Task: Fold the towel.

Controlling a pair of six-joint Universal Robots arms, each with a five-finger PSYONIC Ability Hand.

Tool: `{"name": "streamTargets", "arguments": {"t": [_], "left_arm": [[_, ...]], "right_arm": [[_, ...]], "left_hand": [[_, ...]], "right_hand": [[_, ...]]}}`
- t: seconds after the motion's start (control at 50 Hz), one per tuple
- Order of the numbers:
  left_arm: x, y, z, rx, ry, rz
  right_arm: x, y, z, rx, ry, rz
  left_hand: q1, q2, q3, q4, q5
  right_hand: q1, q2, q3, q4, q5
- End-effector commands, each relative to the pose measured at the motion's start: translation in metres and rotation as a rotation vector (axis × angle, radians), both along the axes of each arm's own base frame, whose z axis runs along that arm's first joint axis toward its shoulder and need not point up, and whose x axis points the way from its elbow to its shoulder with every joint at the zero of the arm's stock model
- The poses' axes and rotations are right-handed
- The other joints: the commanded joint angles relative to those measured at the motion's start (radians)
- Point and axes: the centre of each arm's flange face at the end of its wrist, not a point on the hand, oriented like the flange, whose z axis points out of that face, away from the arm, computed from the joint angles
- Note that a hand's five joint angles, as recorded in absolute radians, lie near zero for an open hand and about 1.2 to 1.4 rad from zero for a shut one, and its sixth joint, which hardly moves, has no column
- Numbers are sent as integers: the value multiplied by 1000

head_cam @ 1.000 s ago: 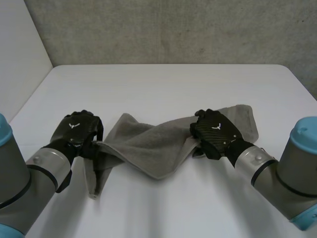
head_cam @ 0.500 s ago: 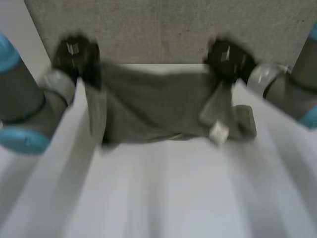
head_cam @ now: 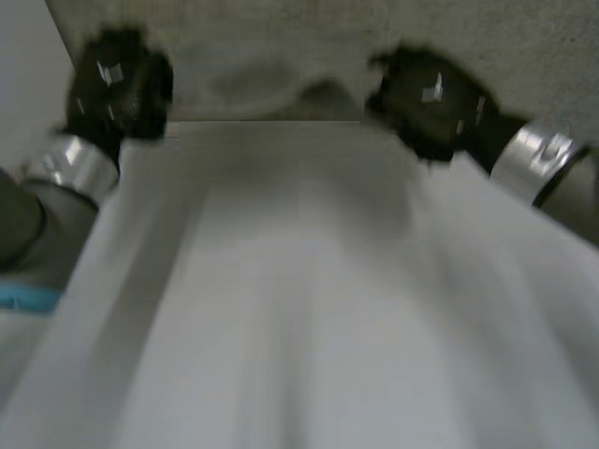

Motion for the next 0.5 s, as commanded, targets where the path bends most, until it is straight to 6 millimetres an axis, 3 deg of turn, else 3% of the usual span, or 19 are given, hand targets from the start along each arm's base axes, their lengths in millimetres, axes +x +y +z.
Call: {"name": "streamTargets", "arguments": {"t": [0.02,0.04,0.06,0.1,0.22,0.34,0.44,0.5], "left_arm": [[9,15,-82,173,-157,17],[9,19,-96,209,-181,13],[9,19,-96,209,-181,13],[8,27,-124,295,-216,0],[-1,48,-155,403,-265,-44],[-1,53,-153,424,-274,-50],[2,51,-133,388,-256,-36],[2,54,-115,348,-233,-35]], "right_arm": [[-8,21,-88,139,177,18],[-10,27,-106,164,215,21],[-10,27,-106,165,215,21],[-12,41,-138,230,275,40],[-16,57,-172,350,323,32],[-18,56,-170,357,335,-8],[-19,54,-132,325,263,-36],[-20,52,-125,359,217,-53]], "left_hand": [[141,87,-48,-54,83],[141,87,-48,-54,83],[141,87,-48,-54,83],[141,87,-48,-54,83],[141,87,-48,-54,83],[141,87,-48,-54,83],[141,87,-48,-54,83],[141,87,-48,-54,83]], "right_hand": [[93,106,-45,-75,68],[93,106,-45,-75,68],[93,106,-45,-75,68],[93,106,-45,-75,68],[93,106,-45,-75,68],[93,106,-45,-75,68],[93,106,-45,-75,68],[93,106,-45,-75,68]]}}
